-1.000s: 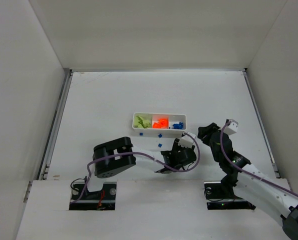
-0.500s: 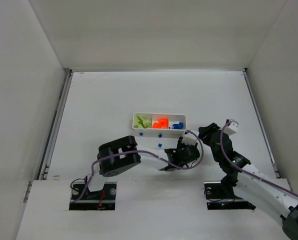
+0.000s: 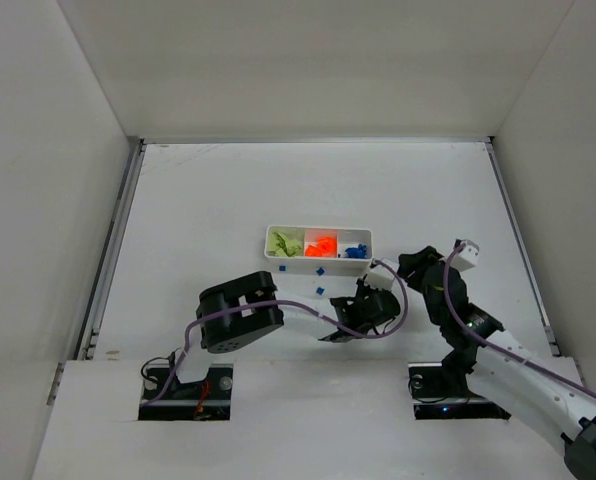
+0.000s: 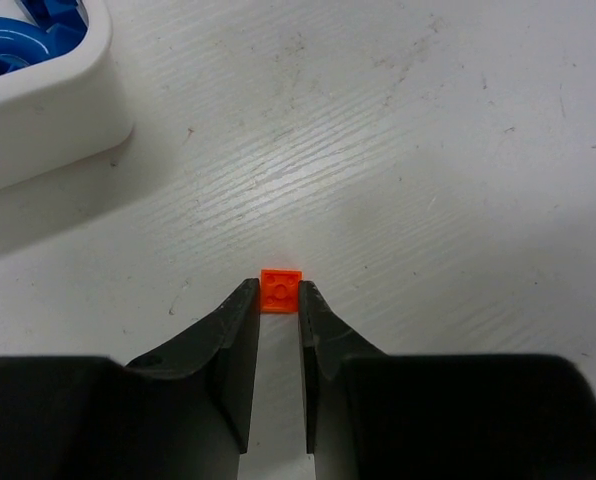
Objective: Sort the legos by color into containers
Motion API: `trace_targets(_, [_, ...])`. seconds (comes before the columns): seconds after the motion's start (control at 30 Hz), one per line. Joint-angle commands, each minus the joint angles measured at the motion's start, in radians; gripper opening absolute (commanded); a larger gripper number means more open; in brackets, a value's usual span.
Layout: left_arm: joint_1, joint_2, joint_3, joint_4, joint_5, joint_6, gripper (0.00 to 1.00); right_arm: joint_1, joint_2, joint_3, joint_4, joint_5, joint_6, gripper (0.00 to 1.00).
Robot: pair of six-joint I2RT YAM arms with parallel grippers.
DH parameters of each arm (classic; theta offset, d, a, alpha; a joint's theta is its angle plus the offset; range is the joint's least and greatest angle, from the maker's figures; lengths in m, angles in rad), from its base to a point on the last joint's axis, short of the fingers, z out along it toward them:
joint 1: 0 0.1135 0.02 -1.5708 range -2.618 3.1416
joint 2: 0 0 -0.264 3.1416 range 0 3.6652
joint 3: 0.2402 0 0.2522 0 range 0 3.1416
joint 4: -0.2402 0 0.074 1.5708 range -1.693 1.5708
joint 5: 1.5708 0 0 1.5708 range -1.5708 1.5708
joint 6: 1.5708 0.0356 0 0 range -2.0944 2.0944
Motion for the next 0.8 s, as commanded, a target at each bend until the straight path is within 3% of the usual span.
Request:
trace_targets(0.0, [-0.011,-0.026,-0.037,-0.021,-0.029,0.023,0.13,-0.01,-0.026,-0.009,0.04,-0.006,0.014,0.56])
trace_targets(0.47, [-0.004,-0.376,-0.284,-0.001,-0.101,0.0,0.12,-0.014,-0.006,-0.008,0.047,-0.024,0.015,0.57])
trace_targets(0.77, [0.229,-0.513,-0.294,-0.013,-0.052,0.053,0.14,0.011,0.049,0.005,0.067,-0.032,0.003,0.57])
